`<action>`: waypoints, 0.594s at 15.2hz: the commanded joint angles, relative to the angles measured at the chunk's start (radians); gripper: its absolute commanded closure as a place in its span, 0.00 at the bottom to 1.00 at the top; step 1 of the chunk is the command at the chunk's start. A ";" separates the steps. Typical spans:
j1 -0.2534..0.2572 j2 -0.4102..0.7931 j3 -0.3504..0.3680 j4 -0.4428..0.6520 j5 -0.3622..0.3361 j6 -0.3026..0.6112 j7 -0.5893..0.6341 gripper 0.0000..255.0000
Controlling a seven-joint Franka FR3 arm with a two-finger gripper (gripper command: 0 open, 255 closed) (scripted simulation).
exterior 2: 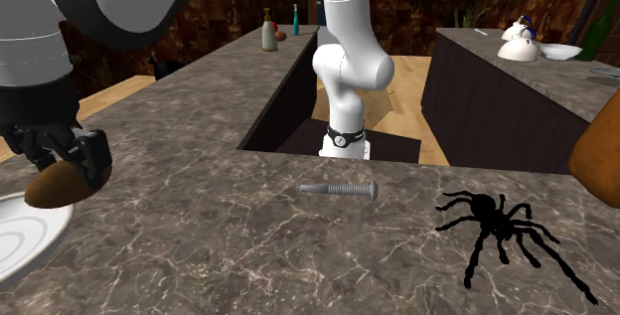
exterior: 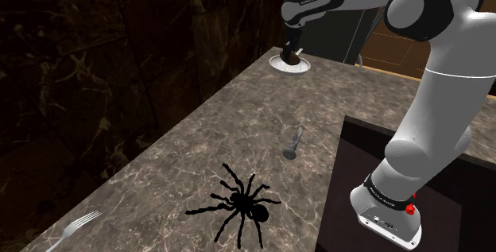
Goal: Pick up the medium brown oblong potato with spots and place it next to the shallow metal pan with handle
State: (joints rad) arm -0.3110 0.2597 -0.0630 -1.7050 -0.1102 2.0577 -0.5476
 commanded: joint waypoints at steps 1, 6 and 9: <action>-0.001 0.012 0.000 -0.010 0.000 0.022 0.001 1.00; -0.001 0.032 -0.001 -0.050 -0.003 0.082 0.008 1.00; -0.002 0.046 -0.001 -0.072 -0.004 0.118 0.012 1.00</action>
State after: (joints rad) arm -0.3134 0.3034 -0.0642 -1.7665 -0.1133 2.1625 -0.5390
